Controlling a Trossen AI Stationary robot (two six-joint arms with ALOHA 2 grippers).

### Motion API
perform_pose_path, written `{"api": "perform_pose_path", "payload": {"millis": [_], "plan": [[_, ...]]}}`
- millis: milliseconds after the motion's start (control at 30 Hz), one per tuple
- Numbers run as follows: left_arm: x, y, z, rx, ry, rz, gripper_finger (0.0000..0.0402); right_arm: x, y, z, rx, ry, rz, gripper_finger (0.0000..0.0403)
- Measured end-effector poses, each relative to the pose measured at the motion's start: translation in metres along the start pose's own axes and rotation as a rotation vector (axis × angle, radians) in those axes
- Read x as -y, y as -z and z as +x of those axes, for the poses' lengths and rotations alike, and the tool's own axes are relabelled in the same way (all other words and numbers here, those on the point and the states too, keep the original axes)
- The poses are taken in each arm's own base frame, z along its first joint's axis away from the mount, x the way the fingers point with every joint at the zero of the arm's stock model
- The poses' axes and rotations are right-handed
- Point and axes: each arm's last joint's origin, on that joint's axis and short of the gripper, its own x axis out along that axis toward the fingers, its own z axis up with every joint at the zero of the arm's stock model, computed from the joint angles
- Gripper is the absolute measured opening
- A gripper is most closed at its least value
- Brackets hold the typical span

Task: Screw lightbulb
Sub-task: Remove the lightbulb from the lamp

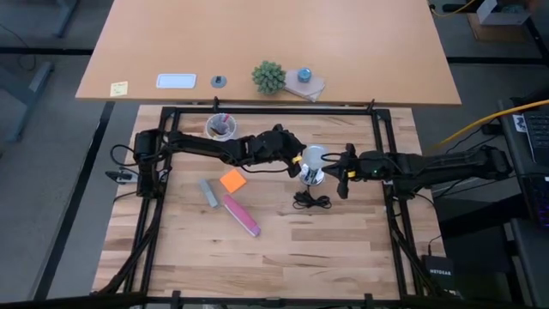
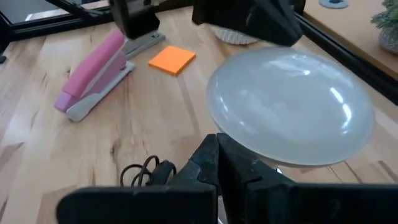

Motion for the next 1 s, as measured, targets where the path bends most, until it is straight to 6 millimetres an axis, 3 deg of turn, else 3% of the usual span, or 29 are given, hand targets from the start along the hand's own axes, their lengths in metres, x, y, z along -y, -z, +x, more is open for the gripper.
{"api": "perform_pose_path", "payload": {"millis": [533,1000], "plan": [[0.024,0.004,-0.008,-0.041,0.041,0.027,0.0000,0.003,0.006,0.000,-0.050,0.067,0.040,0.0003],[0.031,0.008,-0.009,-0.058,0.081,0.030,0.0000,0.005,0.009,-0.001,-0.067,0.134,0.031,0.0003]]}}
